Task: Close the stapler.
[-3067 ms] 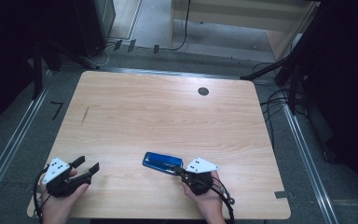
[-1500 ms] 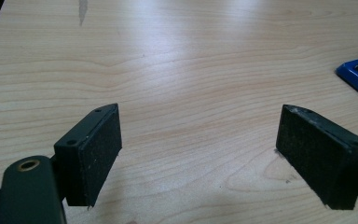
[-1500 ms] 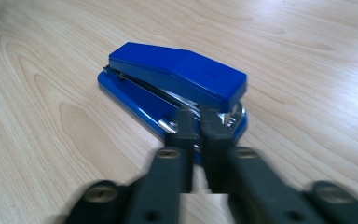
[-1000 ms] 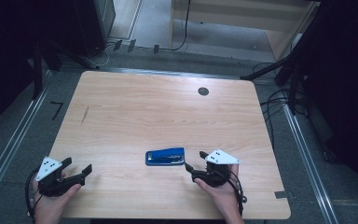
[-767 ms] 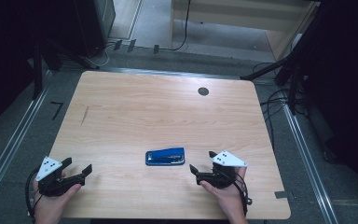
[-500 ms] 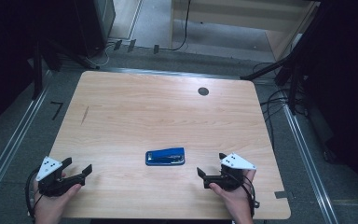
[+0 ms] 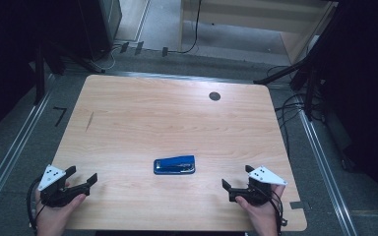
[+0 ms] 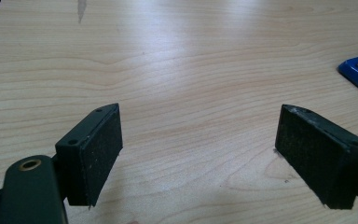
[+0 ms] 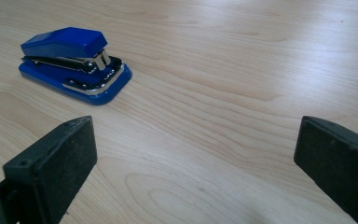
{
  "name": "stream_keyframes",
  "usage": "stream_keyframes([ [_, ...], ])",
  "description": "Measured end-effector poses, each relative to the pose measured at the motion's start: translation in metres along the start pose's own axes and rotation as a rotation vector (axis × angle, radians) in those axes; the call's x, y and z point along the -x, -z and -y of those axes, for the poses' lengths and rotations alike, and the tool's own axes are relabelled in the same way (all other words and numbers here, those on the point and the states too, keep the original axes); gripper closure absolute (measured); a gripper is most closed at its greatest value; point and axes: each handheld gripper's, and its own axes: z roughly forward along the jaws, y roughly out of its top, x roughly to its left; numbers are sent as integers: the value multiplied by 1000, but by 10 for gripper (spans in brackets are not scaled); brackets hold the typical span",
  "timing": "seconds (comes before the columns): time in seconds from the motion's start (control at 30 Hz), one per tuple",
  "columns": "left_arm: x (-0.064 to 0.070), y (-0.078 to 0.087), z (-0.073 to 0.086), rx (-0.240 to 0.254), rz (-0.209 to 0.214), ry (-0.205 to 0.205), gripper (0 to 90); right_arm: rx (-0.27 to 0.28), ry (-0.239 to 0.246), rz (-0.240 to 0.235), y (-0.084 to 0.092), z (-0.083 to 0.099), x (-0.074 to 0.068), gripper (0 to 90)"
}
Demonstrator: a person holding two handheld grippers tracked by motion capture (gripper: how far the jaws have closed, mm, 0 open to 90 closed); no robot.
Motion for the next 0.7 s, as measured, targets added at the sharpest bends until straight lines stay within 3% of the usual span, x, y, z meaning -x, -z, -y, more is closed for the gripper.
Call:
stream_keyframes([
  [0.7,0,0,0,2,-1,1,150,-11,-56,87,36,24,40,0],
])
